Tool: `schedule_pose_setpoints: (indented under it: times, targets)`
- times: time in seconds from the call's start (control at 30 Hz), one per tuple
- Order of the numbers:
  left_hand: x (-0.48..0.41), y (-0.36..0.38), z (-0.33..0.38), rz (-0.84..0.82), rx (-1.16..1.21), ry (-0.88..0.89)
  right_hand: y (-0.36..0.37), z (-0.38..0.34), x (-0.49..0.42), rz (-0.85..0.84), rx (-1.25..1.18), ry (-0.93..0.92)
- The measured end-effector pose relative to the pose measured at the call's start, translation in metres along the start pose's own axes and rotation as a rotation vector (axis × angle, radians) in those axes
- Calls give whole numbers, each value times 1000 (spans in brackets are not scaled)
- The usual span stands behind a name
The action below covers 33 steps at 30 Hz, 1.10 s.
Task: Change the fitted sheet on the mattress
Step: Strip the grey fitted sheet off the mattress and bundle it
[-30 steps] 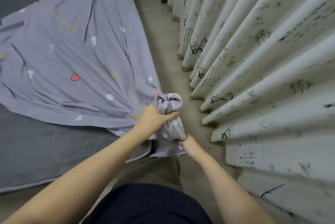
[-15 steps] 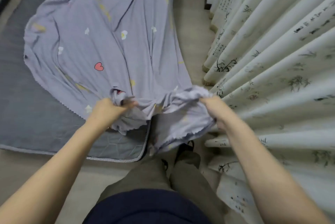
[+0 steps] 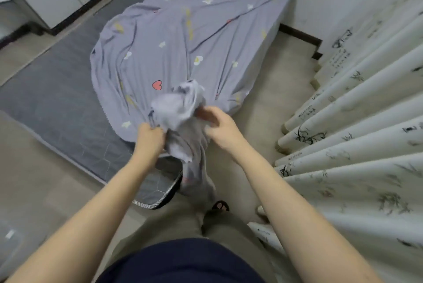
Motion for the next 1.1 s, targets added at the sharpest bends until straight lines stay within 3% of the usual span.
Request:
schedule_pose_setpoints:
  times: [0.1,0.2,0.3,0.4,0.57,0.7,0.8,0.87,1.0,1.07,1.1]
  targets:
    - [0,-17,31,62,79,115,-5,64,-4,-106,456,120]
    - [6,-13,49,-8,113,183,12,111,-16,-264,552,366]
    - [4,-11,47,-94,261,62,32,128,-37,-189,749,279]
    - [-9,-15,36,-90,346,-15,49,122,-58,-216,733,56]
    - [-64,-45,26,160,436,-167,55,109,-83,-301,848,192]
    - [-108,-57,4,223,362,-289,19,84,-108,-340,988,211]
    - [-131,-55,-10,207,338,-393,-11,38,-149,-249,985,335]
    - [-143,-52,-13,192,355,-412,-30,-9,-181,-141,1014,310]
    - [-159,-26,7,-50,494,-229,-37,-92,-220,-102,1149,71]
    - [-160,-1,23,-220,376,-106,-15,-104,-226,-55,1022,94]
    - [-159,16,30,-301,291,-64,1,-100,-227,-46,828,143]
Point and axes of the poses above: each hand's wrist, its own x-axis away from the middle knuckle, its own y-axis out of the palm, z = x × y, the point moved 2 cm from there along -x, towards the middle knuckle, and after that the axes turned 6 degrees about z, right-handed, at the moved point
